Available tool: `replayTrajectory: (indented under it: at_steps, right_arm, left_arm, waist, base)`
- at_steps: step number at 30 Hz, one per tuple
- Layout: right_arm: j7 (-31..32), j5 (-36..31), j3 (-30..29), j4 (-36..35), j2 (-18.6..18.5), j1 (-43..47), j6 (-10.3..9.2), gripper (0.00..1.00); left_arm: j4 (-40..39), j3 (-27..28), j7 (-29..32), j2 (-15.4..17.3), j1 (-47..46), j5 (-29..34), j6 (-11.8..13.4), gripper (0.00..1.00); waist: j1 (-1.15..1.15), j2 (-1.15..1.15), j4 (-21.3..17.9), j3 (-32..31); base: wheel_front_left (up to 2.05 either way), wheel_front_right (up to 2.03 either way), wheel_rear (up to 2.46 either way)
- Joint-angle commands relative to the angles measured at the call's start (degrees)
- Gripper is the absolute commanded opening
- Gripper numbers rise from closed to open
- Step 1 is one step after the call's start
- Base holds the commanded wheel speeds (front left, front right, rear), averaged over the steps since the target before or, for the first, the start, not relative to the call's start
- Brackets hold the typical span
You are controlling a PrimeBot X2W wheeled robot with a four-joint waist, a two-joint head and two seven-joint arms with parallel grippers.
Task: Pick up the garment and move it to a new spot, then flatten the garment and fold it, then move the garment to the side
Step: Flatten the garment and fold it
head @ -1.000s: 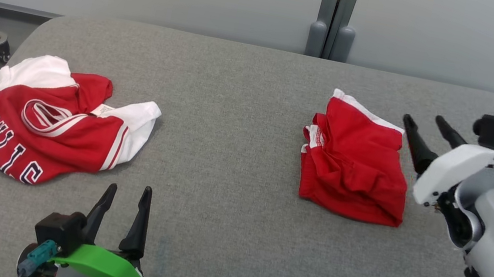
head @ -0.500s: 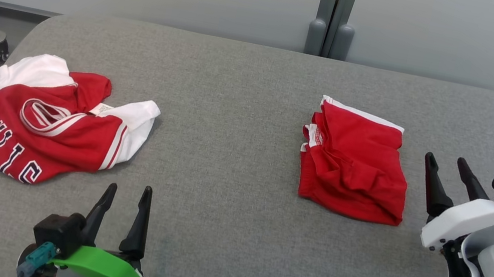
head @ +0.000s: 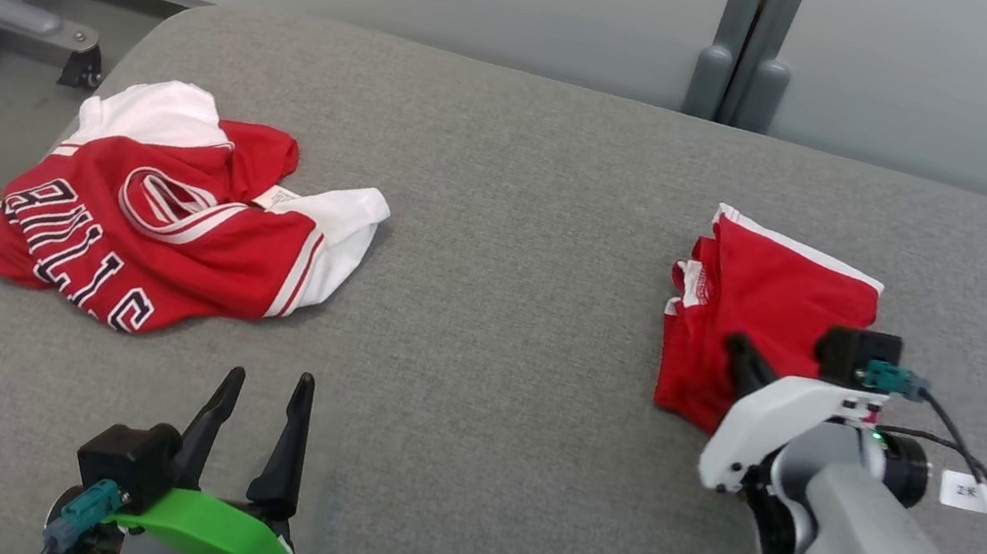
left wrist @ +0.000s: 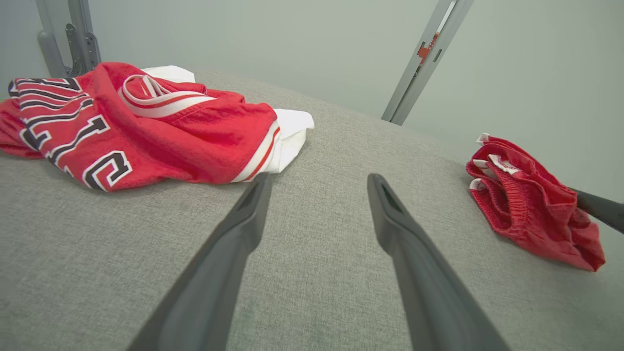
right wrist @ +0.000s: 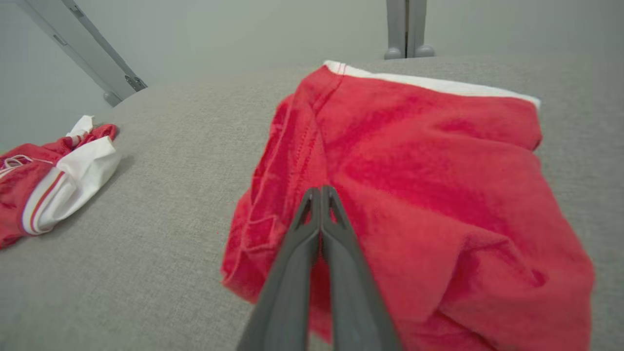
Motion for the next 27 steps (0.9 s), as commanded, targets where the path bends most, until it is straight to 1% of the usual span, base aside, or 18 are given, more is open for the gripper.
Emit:
replayTrajectory:
  at_steps: [1, 6, 9, 14, 15, 16, 17, 18, 22, 27]
  right_arm:
    - [0.61, 0.14, 1.52, -0.03, 1.19, -0.8, -0.04, 0.0]
    - [1.82, 2.88, 8.71, -3.46, 2.89, 0.26, -0.05, 0.0]
    - [0.15, 4.88, 11.92, -6.46, 3.12, 0.25, -0.05, 0.0]
    - [-2.91, 7.03, 13.44, -11.31, -0.52, 0.15, -0.05, 0.0]
    - [-3.24, 7.1, 13.41, -12.28, -1.36, 0.27, -0.05, 0.2]
    - [-3.54, 7.16, 13.17, -13.54, -2.42, 0.52, -0.05, 0.45]
    - [-3.69, 7.08, 12.88, -14.56, -3.42, 0.82, -0.05, 0.98]
    - [-3.87, 6.76, 12.45, -15.88, -4.56, 1.12, -0.05, 1.0]
    - [-3.91, 4.7, 9.06, -21.74, -7.89, 2.56, -0.05, 1.0]
    - [-3.92, 0.88, 3.36, -27.55, -9.77, 7.09, -0.05, 1.0]
  left_arm:
    - [0.2, 0.18, -0.02, 0.15, -0.65, -0.32, 0.28, 1.0]
    - [0.36, 0.63, -0.02, 0.14, -0.49, -0.09, 0.31, 1.0]
    - [0.05, 1.06, -0.02, 0.15, -0.55, 0.28, 0.51, 1.0]
    - [-0.94, 2.39, -0.02, 0.15, 0.15, 1.36, 0.5, 1.0]
    - [-1.17, 2.67, -0.02, 0.16, 0.28, 1.5, 0.43, 1.0]
    - [-1.53, 3.05, -0.02, 0.15, 0.5, 1.73, 0.38, 1.0]
    - [-1.83, 3.33, -0.02, 0.15, 0.67, 2.05, 0.33, 1.0]
    - [-2.25, 3.86, -0.02, 0.14, 0.87, 2.17, 0.32, 1.0]
    - [-4.09, 5.61, -0.02, 0.28, 1.45, 3.24, 0.09, 1.0]
    - [-5.95, 7.48, -0.02, 0.63, 2.3, 4.96, -0.18, 1.0]
  waist:
    - [0.0, 0.0, 1.37, 0.42]
    - [0.0, 0.0, 1.48, 0.52]
    - [0.0, 0.0, 0.56, 0.22]
    - [0.0, 0.0, -2.1, -0.69]
    - [0.0, 0.0, -2.63, -0.83]
    - [0.0, 0.0, -3.44, -1.06]
    - [0.0, 0.0, -4.01, -1.25]
    - [0.0, 0.0, -4.88, -1.48]
    - [0.0, 0.0, -8.01, -2.25]
    - [0.0, 0.0, -11.3, -3.18]
  base:
    - [0.0, 0.0, 0.0]
    - [0.0, 0.0, 0.0]
    - [0.0, 0.0, 0.0]
    - [0.0, 0.0, 0.0]
    - [0.0, 0.0, 0.0]
    - [0.0, 0.0, 0.0]
    - [0.0, 0.0, 0.0]
    - [0.0, 0.0, 0.0]
    - [0.0, 0.0, 0.0]
    - [0.0, 0.0, 0.0]
